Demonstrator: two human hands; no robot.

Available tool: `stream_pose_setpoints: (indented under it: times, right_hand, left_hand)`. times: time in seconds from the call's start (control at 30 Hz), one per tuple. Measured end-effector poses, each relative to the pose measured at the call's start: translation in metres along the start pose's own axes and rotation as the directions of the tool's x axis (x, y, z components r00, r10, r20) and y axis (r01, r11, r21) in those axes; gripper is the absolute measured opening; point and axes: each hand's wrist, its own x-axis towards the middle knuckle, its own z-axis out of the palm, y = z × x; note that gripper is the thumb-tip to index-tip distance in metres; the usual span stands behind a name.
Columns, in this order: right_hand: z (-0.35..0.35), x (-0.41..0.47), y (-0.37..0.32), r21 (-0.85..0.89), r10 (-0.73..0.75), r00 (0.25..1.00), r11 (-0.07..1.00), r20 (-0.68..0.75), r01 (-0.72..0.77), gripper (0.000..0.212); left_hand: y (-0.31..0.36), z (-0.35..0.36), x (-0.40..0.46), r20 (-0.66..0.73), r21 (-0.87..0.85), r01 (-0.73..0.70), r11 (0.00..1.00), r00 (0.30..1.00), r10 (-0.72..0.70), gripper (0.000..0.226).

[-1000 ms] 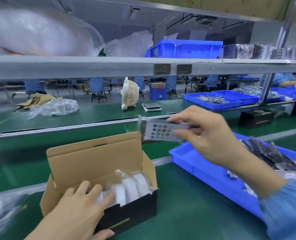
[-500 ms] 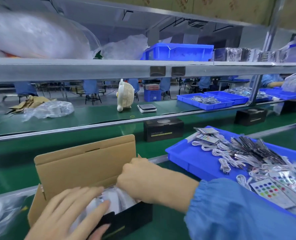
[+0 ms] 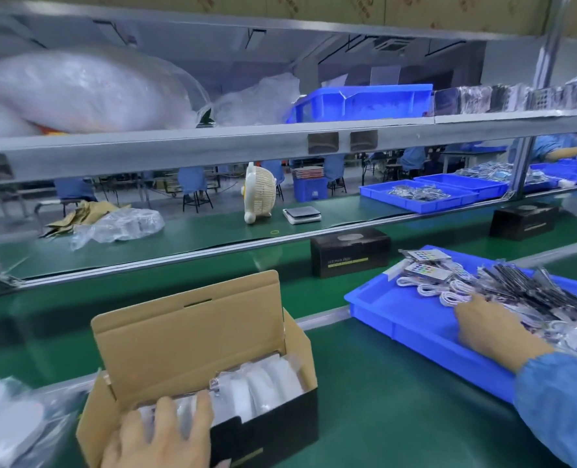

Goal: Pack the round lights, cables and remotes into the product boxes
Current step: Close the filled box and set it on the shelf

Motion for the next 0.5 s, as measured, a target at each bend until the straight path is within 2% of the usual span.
stream_pose_setpoints:
  times: [0.03, 0.07, 0.13, 0.2, 0.27, 0.3, 0.33, 0.37, 0.4, 0.43, 0.47, 0.5]
  right_hand:
    - [0.001, -0.002, 0.008, -0.018, 0.003, 1.0, 1.0, 0.004, -0.003, 0.034]
    - [0.003, -0.006, 0.015, -0.02, 0.009, 0.999, 1.0, 0.037, -0.008, 0.032]
    - [0.009, -0.01, 0.027, -0.004, 0.007, 0.998, 1.0, 0.059, -0.007, 0.028]
    - [0.005, -0.015, 0.033, 0.045, 0.0, 0.998, 0.999, 0.071, -0.003, 0.023]
    - [-0.014, -0.021, 0.028, 0.225, 0.022, 1.0, 0.974, -0.002, -0.021, 0.03]
    - [-0.031, -0.031, 0.018, 0.387, 0.041, 0.994, 0.922, -0.1, 0.001, 0.032]
    - [-0.052, -0.045, 0.005, 0.57, 0.056, 0.965, 0.815, -0.255, 0.103, 0.029]
    - [-0.081, -0.068, -0.015, 0.7, 0.032, 0.912, 0.651, -0.409, 0.292, 0.022]
    - [-0.109, -0.092, -0.041, 0.709, -0.04, 0.823, 0.485, -0.567, 0.512, 0.016]
    - [-0.136, -0.116, -0.069, 0.659, -0.175, 0.727, 0.324, -0.664, 0.679, 0.012]
    - [-0.157, -0.135, -0.099, 0.607, -0.314, 0.624, 0.161, -0.716, 0.778, 0.01]
    - [-0.17, -0.15, -0.13, 0.559, -0.447, 0.533, 0.085, -0.718, 0.825, 0.011]
  left_hand:
    - [0.019, 0.006, 0.0, -0.058, -0.029, -0.067, 0.997, 0.996, 0.066, 0.095]
    - [0.019, 0.014, -0.001, 0.002, -0.107, -0.084, 0.991, 0.996, 0.084, 0.086]
    - [0.02, 0.018, -0.008, 0.031, -0.206, -0.028, 0.978, 0.999, 0.035, 0.069]
    - [0.016, 0.022, -0.009, -0.045, -0.266, -0.058, 0.962, 0.998, 0.047, 0.073]
    - [0.02, 0.02, -0.016, 0.005, -0.271, -0.12, 0.955, 0.992, 0.126, 0.086]
    - [0.024, 0.029, -0.017, -0.095, -0.228, -0.186, 0.956, 0.981, 0.168, 0.088]
    - [0.031, 0.029, -0.013, -0.135, -0.238, -0.171, 0.956, 0.981, 0.142, 0.089]
    - [0.036, 0.033, -0.011, -0.181, -0.21, -0.149, 0.966, 0.977, 0.112, 0.089]
    - [0.038, 0.036, -0.007, -0.202, -0.217, -0.139, 0.966, 0.975, 0.095, 0.089]
    - [0.04, 0.034, -0.007, -0.202, -0.232, -0.119, 0.965, 0.977, 0.072, 0.088]
    - [0.041, 0.038, -0.009, -0.199, -0.248, -0.11, 0.962, 0.978, 0.06, 0.086]
    - [0.044, 0.04, -0.01, -0.21, -0.278, -0.12, 0.953, 0.976, 0.061, 0.081]
